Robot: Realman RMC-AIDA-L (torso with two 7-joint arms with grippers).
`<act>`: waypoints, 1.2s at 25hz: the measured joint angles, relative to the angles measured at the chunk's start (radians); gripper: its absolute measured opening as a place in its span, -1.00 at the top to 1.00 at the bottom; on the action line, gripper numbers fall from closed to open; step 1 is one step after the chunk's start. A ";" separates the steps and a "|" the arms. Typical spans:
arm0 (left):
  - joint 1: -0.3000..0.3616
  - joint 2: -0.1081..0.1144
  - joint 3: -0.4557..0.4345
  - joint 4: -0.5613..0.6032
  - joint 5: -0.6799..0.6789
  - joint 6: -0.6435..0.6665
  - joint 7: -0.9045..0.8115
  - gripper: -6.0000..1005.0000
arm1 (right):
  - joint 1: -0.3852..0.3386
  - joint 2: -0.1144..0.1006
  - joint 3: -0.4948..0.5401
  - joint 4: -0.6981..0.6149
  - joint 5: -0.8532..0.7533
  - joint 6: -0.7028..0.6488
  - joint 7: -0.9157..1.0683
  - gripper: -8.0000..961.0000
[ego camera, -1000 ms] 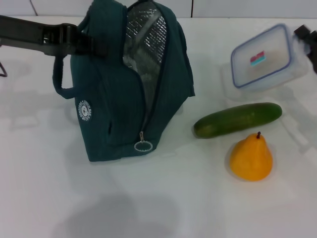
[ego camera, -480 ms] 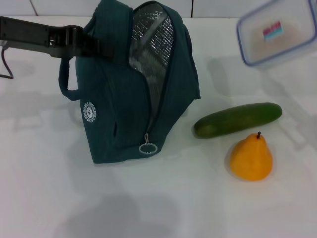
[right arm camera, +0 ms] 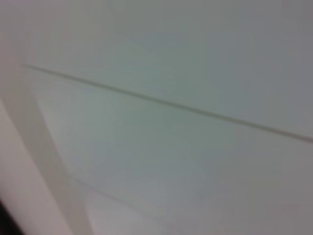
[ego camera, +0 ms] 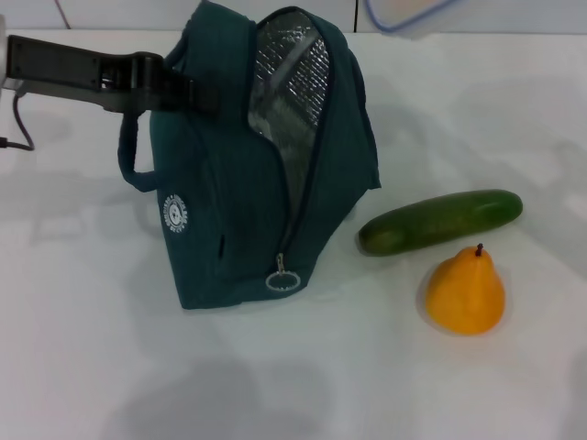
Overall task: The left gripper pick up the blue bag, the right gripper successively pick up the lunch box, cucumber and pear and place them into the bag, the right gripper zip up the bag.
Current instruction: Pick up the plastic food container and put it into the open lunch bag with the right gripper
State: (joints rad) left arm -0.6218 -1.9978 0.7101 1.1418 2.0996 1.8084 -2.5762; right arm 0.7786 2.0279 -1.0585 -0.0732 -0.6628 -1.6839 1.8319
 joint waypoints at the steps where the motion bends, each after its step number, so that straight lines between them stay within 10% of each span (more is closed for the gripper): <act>1: -0.002 0.000 0.004 -0.002 -0.001 0.000 0.000 0.90 | 0.018 0.000 -0.003 0.002 -0.001 0.001 0.003 0.79; 13: -0.015 -0.003 0.047 -0.020 -0.064 0.000 -0.005 0.90 | 0.153 0.000 -0.111 0.022 -0.006 0.074 0.032 0.80; 30: -0.016 0.003 0.030 -0.098 -0.120 -0.012 0.031 0.90 | 0.027 0.000 -0.388 -0.076 -0.001 0.270 0.034 0.81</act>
State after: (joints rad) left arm -0.6374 -1.9947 0.7397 1.0440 1.9800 1.7960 -2.5455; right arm 0.8059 2.0277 -1.4464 -0.1489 -0.6641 -1.4134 1.8656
